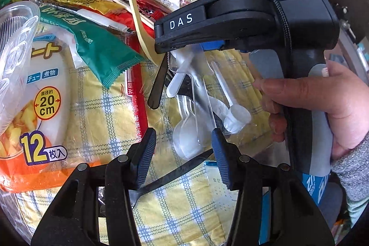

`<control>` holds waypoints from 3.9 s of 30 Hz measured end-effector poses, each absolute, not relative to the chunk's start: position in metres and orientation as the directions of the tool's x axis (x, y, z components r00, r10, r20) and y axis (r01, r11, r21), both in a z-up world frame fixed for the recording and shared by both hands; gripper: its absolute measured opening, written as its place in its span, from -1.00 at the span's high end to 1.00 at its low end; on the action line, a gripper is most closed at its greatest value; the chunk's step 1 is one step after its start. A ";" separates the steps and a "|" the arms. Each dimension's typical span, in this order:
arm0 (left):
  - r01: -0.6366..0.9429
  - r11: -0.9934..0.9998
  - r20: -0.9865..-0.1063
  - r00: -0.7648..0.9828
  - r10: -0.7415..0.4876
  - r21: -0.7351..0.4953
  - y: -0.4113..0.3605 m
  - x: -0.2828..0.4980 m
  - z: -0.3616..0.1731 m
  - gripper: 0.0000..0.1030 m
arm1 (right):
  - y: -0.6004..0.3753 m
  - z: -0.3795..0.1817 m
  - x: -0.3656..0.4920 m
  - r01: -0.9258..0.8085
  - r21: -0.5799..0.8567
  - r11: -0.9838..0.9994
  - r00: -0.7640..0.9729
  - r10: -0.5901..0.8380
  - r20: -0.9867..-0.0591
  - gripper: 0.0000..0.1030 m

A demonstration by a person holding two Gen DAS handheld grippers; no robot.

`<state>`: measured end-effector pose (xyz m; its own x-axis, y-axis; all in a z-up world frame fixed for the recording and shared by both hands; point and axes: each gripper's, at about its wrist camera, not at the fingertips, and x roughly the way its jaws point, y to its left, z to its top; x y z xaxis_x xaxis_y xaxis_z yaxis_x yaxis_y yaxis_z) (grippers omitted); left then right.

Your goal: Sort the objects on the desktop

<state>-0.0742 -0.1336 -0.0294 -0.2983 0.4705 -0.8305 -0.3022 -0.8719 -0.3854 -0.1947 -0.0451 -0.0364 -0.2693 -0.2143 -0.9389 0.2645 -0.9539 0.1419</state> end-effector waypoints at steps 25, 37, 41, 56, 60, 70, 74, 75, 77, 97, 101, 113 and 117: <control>-0.300 -0.851 -0.790 -0.332 0.516 -0.431 -0.136 -0.075 -0.008 0.67 | 0.013 0.050 -0.158 0.181 0.565 -0.805 -0.331 -0.591 -0.736 -0.07; -0.470 -0.835 -0.794 -0.372 0.480 -0.285 -0.086 -0.076 0.083 0.72 | 0.069 0.109 -0.142 0.188 0.695 -0.694 -0.408 -0.699 -0.588 -0.07; -0.532 -0.803 -0.806 -0.334 0.489 -0.267 -0.045 -0.099 0.105 0.71 | 0.115 0.130 -0.149 0.154 0.721 -0.675 -0.470 -0.692 -0.548 -0.07; -0.690 -0.709 -0.879 -0.238 0.414 -0.147 0.116 -0.231 0.110 0.93 | 0.263 0.113 -0.241 -0.017 0.762 -0.647 -0.585 -0.612 -0.532 0.00; -0.731 -0.678 -0.876 -0.274 0.398 -0.079 0.129 -0.242 0.103 0.93 | 0.279 0.094 -0.254 -0.067 0.778 -0.624 -0.583 -0.609 -0.538 0.00; -0.838 -0.539 -0.895 -0.304 0.325 0.089 0.177 -0.267 0.080 0.93 | 0.288 0.093 -0.309 -0.102 0.711 -0.696 -0.576 -0.541 -0.613 -0.08; -0.858 -0.495 -0.909 -0.308 0.280 0.138 0.196 -0.291 0.068 0.93 | 0.291 0.077 -0.322 -0.125 0.715 -0.688 -0.570 -0.540 -0.619 -0.08; -0.861 -0.489 -0.914 -0.301 0.272 0.138 0.198 -0.296 0.065 0.92 | 0.291 0.071 -0.326 -0.133 0.715 -0.687 -0.563 -0.541 -0.625 -0.08; -0.874 -0.466 -0.923 -0.285 0.259 0.139 0.201 -0.303 0.060 0.92 | 0.293 0.062 -0.332 -0.151 0.719 -0.679 -0.559 -0.541 -0.629 -0.08; -0.853 -0.489 -0.916 -0.329 0.230 0.184 0.184 -0.335 0.056 0.15 | 0.295 0.024 -0.355 -0.221 0.697 -0.682 -0.543 -0.508 -0.669 -0.08; -0.836 -0.531 -0.905 -0.322 0.277 0.135 0.170 -0.335 0.077 0.15 | 0.288 0.027 -0.356 -0.214 0.700 -0.681 -0.543 -0.513 -0.665 -0.09; -0.804 -0.591 -0.893 -0.313 0.322 0.068 0.137 -0.282 0.104 -0.01 | 0.274 0.071 -0.310 -0.151 0.578 -0.802 -0.523 -0.432 -0.735 -0.43; -0.798 -0.601 -0.888 -0.238 0.394 -0.053 0.119 -0.257 0.110 -0.35 | 0.267 0.089 -0.285 -0.097 0.522 -0.848 -0.510 -0.408 -0.758 -0.81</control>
